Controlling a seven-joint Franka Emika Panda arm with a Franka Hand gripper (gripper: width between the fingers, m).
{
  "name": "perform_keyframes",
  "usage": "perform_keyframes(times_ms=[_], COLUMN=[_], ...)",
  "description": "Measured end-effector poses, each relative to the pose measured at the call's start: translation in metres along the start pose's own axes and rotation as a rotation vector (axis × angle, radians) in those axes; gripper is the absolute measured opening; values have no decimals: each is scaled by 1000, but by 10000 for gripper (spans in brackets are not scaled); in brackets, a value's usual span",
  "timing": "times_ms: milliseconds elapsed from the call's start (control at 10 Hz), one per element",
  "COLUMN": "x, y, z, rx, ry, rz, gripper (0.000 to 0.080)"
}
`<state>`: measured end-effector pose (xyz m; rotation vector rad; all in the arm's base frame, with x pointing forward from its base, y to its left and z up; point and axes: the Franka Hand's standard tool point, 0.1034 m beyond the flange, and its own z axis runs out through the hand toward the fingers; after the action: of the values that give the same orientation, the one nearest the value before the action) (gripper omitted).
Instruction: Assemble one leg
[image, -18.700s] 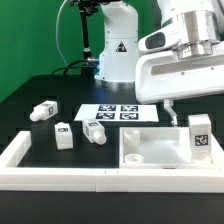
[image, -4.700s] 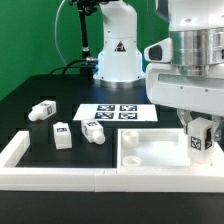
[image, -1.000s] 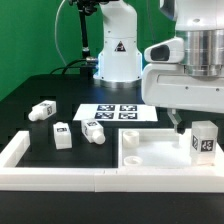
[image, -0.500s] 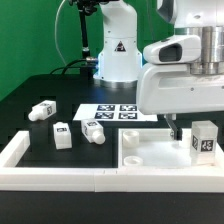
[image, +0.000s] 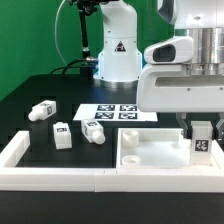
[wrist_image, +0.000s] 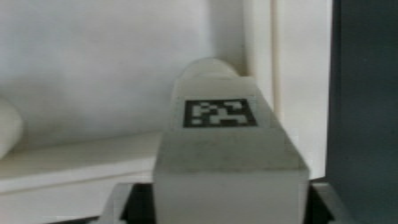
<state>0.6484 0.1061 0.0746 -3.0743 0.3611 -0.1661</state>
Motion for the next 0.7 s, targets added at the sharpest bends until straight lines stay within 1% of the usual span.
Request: perform_keyframes(times_ms=[100, 300, 500, 600, 700], x=[0, -1, -3, -4, -5], y=[-1, 3, 3, 3, 5], z=[0, 1, 1, 1, 1], rx=[0, -2, -12, -8, 12], ry=[1, -8, -26, -33, -46], rz=[89, 394, 688, 850, 998], gripper=[285, 285, 285, 285, 285])
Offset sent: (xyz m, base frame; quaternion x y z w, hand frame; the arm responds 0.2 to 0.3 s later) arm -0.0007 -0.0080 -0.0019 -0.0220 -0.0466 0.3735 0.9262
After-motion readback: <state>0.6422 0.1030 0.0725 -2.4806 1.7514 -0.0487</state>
